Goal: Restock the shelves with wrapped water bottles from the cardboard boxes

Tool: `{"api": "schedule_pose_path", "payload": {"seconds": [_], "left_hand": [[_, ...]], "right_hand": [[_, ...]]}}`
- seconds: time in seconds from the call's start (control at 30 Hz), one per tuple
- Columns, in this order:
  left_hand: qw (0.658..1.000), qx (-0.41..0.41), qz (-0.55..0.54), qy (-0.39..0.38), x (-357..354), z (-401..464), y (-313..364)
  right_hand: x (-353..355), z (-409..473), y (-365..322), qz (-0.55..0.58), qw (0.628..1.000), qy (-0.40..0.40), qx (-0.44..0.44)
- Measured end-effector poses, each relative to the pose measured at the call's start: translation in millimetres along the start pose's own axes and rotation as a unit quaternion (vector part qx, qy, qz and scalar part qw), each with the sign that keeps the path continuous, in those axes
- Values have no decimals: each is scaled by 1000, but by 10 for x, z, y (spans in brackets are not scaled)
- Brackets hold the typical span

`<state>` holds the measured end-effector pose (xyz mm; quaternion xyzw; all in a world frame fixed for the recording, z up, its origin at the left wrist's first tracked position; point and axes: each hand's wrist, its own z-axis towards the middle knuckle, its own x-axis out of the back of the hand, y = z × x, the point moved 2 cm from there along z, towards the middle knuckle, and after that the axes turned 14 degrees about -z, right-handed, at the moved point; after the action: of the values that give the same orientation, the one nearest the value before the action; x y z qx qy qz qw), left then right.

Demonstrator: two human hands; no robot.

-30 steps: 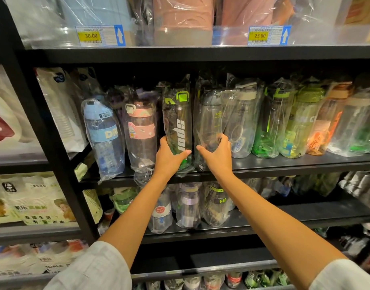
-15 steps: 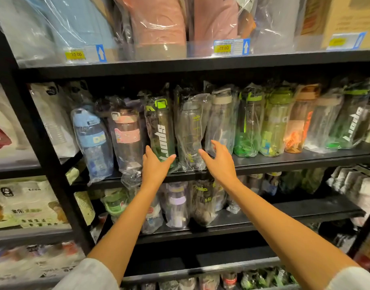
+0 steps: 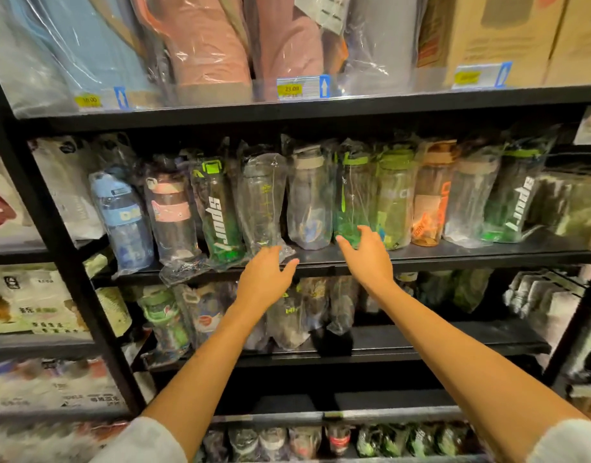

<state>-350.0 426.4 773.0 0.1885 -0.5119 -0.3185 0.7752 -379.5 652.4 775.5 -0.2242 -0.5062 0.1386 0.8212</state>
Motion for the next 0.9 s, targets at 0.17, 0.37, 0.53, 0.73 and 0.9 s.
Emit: {"api": "schedule_pose_path", "payload": {"seconds": [0.17, 0.37, 0.53, 0.73, 0.9], "left_hand": [[999, 16, -35, -18, -250, 378, 186], [984, 78, -158, -7, -512, 885, 190], [958, 108, -262, 34, -663, 1252, 150], [929, 121, -347, 49, -806, 1447, 119], [939, 109, -318, 69, -910, 1493, 100]], "right_hand": [[53, 243, 150, 25, 999, 8, -21], [-20, 551, 130, 90, 995, -3, -31], [-141, 774, 108, 101, 994, 3, -34], [-207, 906, 92, 66, 997, 41, -29], [-269, 942, 29, 91, 993, 53, -49]]}}
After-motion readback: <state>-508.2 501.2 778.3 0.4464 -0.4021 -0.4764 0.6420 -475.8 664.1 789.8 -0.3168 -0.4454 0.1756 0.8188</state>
